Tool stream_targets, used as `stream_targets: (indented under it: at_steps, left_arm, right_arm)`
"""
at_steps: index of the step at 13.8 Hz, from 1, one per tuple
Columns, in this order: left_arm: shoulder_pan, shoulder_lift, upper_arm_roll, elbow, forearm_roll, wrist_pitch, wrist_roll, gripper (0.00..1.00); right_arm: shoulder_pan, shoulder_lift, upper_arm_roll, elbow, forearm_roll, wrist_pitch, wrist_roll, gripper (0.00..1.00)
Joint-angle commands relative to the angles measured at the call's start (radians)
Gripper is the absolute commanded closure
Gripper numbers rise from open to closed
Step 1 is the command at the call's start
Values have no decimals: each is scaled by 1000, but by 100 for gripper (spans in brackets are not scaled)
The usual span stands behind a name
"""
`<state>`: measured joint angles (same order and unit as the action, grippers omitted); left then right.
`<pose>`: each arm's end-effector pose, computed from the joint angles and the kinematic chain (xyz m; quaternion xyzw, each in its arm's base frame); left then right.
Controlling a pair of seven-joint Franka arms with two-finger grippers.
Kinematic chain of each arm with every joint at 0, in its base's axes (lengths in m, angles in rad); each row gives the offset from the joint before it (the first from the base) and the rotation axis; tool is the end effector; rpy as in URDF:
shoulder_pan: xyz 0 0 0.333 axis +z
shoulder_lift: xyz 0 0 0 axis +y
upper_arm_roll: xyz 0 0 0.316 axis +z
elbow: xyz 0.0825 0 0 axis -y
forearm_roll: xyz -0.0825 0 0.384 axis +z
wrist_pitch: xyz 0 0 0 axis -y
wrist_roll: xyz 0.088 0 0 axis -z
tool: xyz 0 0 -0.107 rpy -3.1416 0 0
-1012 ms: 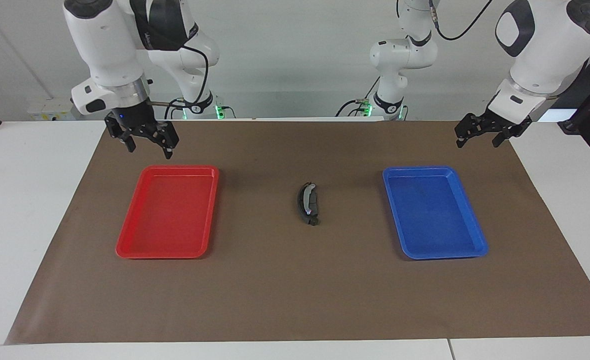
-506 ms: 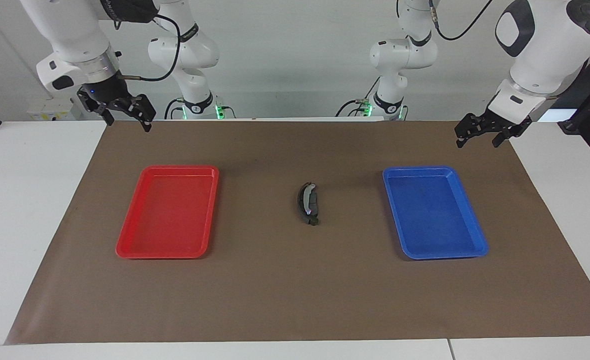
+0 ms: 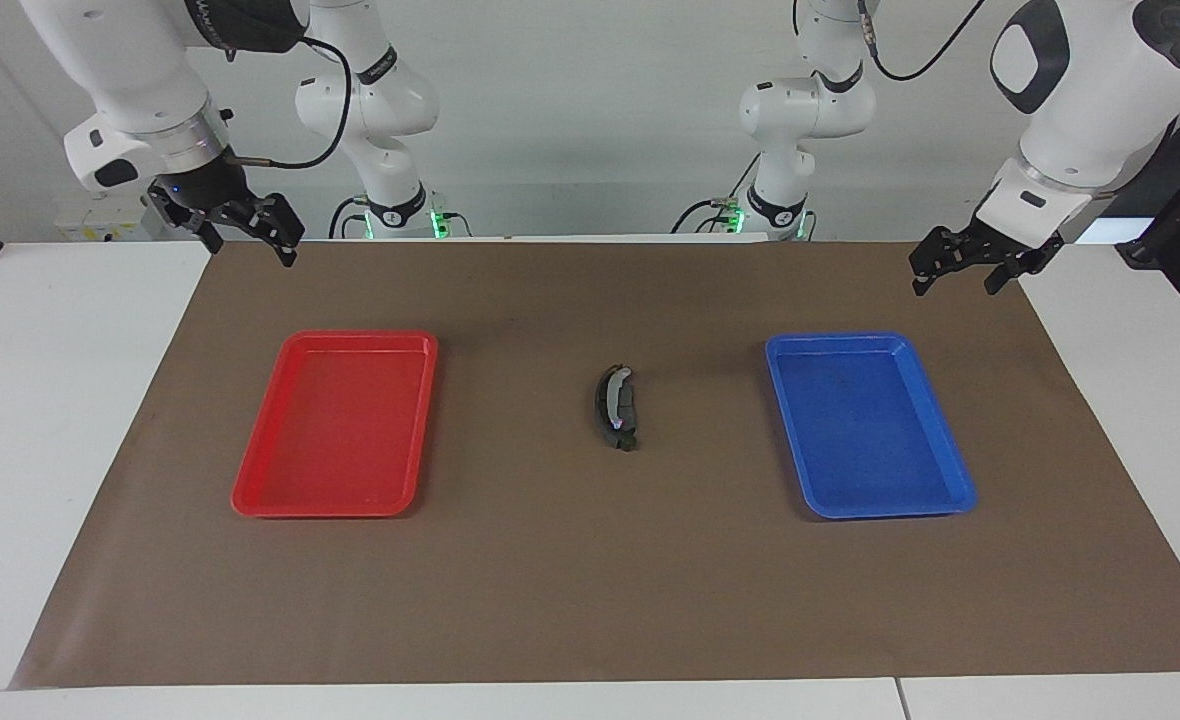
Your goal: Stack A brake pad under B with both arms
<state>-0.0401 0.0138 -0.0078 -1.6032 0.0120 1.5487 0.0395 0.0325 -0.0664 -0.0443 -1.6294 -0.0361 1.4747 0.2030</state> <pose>0.5542 -0.0252 0.5998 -0.9984 0.0437 0.0341 0.0061 0.5228 -0.0111 0.6250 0.9930 -0.1079 -0.0424 0.0207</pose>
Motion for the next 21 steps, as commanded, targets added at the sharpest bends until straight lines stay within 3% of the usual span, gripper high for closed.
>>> stream_targets:
  at_steps: [1,5,9,21]
  left_arm:
    - [8,-28,-3,-29,-12,-2,-7,0]
    - [8,-28,-3,-29,-12,-2,-6,0]
    - [8,-28,-3,-29,-12,-2,-6,0]
    - [8,-28,-3,-29,-12,-2,-6,0]
  right_arm:
    - [-6,0,3,10,18,-8,-19,0]
    - [-6,25,23,71,6,-48,-34,0]
    - [-26,55,6,152,-11,-97,-181,0]
    - [-26,59,-2,143,-2,-86,-142,0]
